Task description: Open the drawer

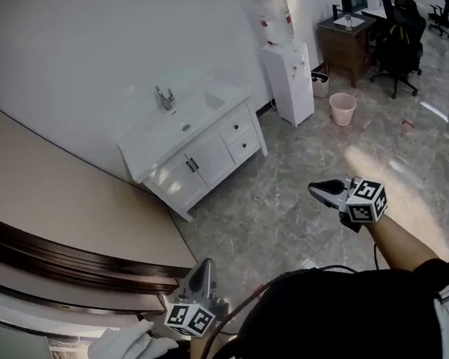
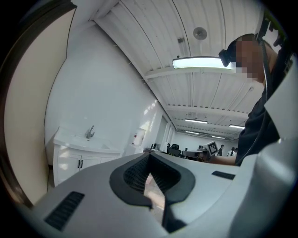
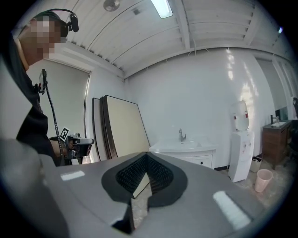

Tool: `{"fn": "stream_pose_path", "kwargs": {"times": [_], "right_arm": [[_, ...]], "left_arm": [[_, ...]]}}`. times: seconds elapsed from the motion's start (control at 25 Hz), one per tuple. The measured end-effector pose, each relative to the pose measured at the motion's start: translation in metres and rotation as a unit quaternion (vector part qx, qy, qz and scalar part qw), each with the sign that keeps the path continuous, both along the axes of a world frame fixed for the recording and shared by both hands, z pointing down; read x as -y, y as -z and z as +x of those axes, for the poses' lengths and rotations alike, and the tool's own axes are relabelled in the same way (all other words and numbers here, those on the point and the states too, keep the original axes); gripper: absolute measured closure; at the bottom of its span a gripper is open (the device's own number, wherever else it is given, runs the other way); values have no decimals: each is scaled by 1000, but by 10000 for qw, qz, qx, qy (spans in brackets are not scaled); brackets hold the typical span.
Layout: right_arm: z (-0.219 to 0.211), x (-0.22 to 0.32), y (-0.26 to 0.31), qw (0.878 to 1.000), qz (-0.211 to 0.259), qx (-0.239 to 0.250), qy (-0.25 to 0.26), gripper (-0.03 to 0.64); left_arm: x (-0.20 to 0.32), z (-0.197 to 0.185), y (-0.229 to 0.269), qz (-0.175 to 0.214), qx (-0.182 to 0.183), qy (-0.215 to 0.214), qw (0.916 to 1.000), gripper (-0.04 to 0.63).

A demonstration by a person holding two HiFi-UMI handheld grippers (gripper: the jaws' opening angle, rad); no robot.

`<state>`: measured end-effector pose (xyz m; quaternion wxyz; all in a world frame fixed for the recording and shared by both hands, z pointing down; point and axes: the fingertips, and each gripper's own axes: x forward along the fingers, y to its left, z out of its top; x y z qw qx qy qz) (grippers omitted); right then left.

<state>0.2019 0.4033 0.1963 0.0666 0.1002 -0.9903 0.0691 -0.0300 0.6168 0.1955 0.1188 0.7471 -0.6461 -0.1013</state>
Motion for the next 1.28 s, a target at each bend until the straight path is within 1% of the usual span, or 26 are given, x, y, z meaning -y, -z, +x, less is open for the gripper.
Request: {"fn": "stream_pose_path", "kwargs": {"times": [0.16, 0.28, 0.52, 0.72, 0.88, 1.04, 1.16, 1.28], "right_arm": [[-8, 58, 15, 9992, 154, 29, 373, 623], [-7, 97, 18, 9981, 230, 9, 565, 623], [2, 171, 19, 9974, 187, -21, 702, 623], [6, 213, 5, 9973, 128, -37, 719, 623], [4, 235, 0, 9978, 110, -70, 650, 623], [-3, 254, -5, 9987, 46, -140, 492, 623], [-14, 269, -3, 9993, 78, -194, 325, 623], [-31, 286, 3, 9996, 113, -233, 68, 623]], "left_arm": [[53, 11, 10, 30, 66, 215, 9997, 595], [92, 21, 13, 118, -7, 330, 9994, 595], [162, 40, 12, 58, 2, 446, 9990, 595], [203, 44, 7, -72, 11, 449, 9990, 595], [230, 37, 4, -150, -37, 395, 9991, 595], [259, 27, 2, -163, -82, 177, 9997, 595], [281, 7, 0, -152, -124, 9, 9998, 595], [305, -21, 0, -45, -191, -222, 9996, 595]]}}
